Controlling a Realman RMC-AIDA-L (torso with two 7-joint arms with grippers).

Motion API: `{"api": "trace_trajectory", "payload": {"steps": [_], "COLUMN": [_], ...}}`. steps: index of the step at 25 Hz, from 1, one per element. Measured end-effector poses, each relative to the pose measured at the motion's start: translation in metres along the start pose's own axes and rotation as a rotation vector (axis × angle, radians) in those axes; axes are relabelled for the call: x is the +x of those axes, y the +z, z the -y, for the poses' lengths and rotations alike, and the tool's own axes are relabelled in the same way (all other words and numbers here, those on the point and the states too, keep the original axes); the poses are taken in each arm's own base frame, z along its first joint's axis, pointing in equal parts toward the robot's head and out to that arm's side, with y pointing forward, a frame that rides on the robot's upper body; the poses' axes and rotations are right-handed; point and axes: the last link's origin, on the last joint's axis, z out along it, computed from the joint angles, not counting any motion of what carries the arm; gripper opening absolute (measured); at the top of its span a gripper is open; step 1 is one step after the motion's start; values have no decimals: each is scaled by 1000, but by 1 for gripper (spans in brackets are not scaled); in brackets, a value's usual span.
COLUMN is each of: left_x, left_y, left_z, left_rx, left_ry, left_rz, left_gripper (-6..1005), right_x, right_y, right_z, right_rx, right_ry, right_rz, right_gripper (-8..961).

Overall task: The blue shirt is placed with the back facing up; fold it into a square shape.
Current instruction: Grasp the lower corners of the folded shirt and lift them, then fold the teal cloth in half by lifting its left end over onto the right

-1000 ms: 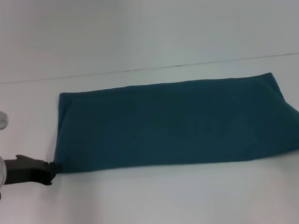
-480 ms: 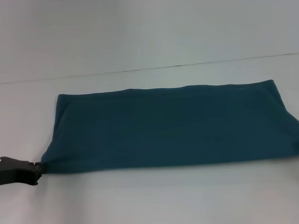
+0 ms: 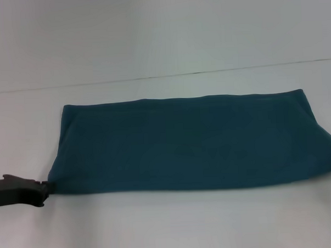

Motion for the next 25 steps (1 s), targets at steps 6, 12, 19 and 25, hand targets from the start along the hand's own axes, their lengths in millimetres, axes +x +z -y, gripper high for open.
{"api": "trace_trajectory", "payload": {"steps": [6,12,19,25], "left_x": [3,5,4,-1], "left_y": [-5,-18,-34,-41], "left_z": [-1,12,18,18], "left_rx": [-27,0,-18,-96], "left_ry": [-7,-67,-168,-331], "left_rz": [4,-41,-56,-60], "left_gripper": [44,221,471,615], "right_x": [-13,-29,-51,-70], "right_y": [-3,-7,-5,4], "right_z": [-10,-20,-35,-48], "right_rx": [-39,-77,-140,-168], "right_ry": [-48,-74,-125,-151], "right_rz": [6,85,152,156], "right_gripper": [63,334,620,830]}}
